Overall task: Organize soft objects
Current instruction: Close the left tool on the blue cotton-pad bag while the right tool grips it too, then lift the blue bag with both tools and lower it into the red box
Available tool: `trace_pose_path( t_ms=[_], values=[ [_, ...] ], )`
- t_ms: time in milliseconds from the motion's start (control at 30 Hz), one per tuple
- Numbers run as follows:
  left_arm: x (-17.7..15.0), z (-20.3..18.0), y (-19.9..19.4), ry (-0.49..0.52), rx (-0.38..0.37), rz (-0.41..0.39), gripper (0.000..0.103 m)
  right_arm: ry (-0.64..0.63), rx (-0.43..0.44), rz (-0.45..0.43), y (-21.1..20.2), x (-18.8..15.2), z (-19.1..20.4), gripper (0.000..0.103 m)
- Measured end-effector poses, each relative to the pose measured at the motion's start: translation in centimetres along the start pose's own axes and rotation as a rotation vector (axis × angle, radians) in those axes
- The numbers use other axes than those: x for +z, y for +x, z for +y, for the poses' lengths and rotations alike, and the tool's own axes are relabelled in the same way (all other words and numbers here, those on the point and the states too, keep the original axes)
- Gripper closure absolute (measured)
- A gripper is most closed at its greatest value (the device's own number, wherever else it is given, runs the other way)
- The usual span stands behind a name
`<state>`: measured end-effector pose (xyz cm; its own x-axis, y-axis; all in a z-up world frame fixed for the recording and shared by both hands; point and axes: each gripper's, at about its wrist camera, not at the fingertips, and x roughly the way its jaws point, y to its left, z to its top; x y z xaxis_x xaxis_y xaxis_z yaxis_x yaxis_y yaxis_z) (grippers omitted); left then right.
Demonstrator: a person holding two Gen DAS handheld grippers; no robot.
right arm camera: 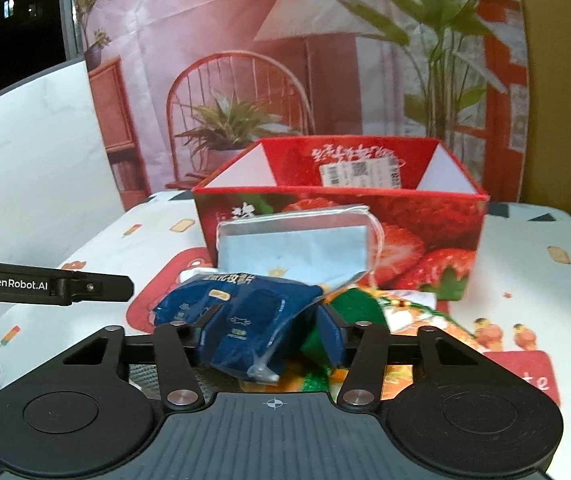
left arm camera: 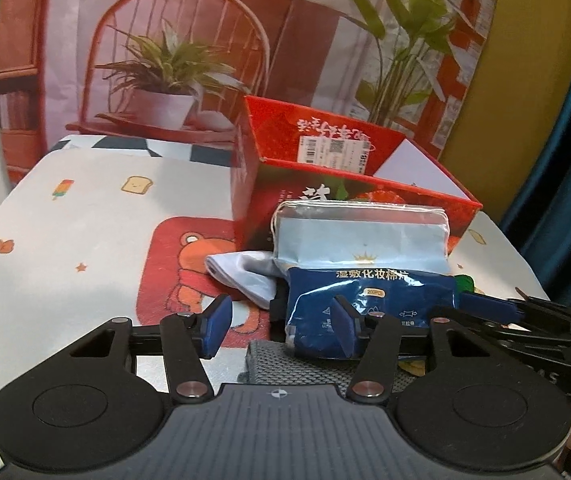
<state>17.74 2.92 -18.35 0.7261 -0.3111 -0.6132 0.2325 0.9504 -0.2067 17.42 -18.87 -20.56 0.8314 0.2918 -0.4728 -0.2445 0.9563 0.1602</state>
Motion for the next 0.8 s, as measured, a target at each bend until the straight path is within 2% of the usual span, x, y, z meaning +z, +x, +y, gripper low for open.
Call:
trace_pose_path(
  t_ms=[67,133,200,400,467,567,633,800],
  values=[
    [0.1,-0.1,0.7,0.004,-0.025,0.016,0.046,0.001,0.003,0.015,0.8,0.0,-0.1,0.062],
    [0.3,-0.1,1.7,0.001,-0.065,0.038,0.046,0.011,-0.002,0.032,1.6,0.0,-0.5,0.074],
    [0.5,-0.1,2.8,-0.003,-0.105,0.062,0.046,0.031,0.004,0.047,2.2,0.1,-1.1,0.078],
    [1.0,0.5,6.4,-0.042,-0.201,0.121,0.046,0.053,0.017,0.074,3.4,0.7,-2.1,0.080],
    [1.0,0.7,7.3,-0.053,-0.212,0.133,0.046,0.058,0.021,0.084,3.8,0.9,-2.4,0.080],
    [1.0,0.8,8.2,-0.065,-0.237,0.149,0.056,0.064,0.025,0.098,4.2,1.2,-2.6,0.081],
    [1.3,0.7,8.2,-0.062,-0.227,0.145,0.064,0.065,0.028,0.111,4.6,1.5,-2.7,0.080],
    [2.4,0.7,7.0,-0.051,-0.220,0.126,0.068,0.094,0.063,0.118,4.7,2.8,-3.0,0.077]
  ],
)
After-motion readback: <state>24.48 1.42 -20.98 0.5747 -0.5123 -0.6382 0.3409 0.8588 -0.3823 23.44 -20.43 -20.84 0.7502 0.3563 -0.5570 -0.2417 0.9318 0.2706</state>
